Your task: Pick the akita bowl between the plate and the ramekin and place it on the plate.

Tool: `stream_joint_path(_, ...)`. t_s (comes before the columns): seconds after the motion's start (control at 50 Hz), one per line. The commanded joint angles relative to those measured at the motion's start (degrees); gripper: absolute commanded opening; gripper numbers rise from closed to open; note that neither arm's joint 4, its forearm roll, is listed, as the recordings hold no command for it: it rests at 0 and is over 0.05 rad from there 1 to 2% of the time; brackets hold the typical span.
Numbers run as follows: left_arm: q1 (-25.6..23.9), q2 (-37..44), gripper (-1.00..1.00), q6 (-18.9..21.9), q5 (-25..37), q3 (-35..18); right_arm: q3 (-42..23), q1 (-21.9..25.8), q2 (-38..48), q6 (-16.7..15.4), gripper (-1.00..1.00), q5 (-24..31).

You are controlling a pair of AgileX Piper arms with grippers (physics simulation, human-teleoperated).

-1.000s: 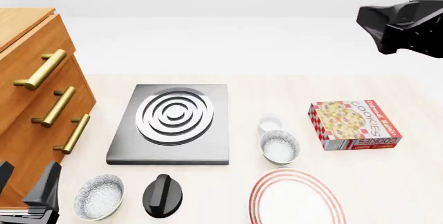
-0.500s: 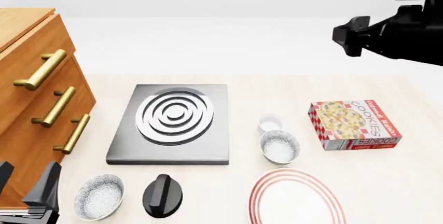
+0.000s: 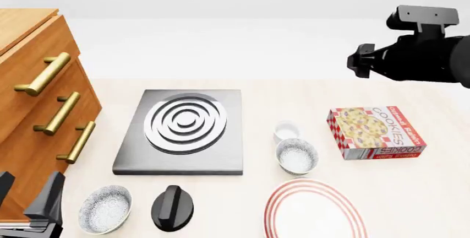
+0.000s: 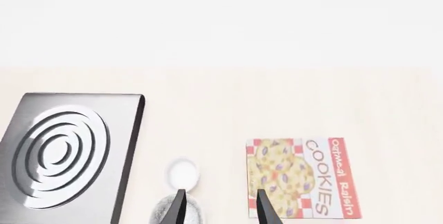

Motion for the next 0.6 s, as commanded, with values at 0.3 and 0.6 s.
stream_joint_path(0.3,0.0,0.0,1.0,0.0,0.0,0.0,6.04,1.35,9.31,1.03,1.0,-10.0)
stream_joint_path(0.6,0.0,0.0,1.0,0.0,0.0,0.0,9.23,2.27,11.65,2.33,1.0,-12.95)
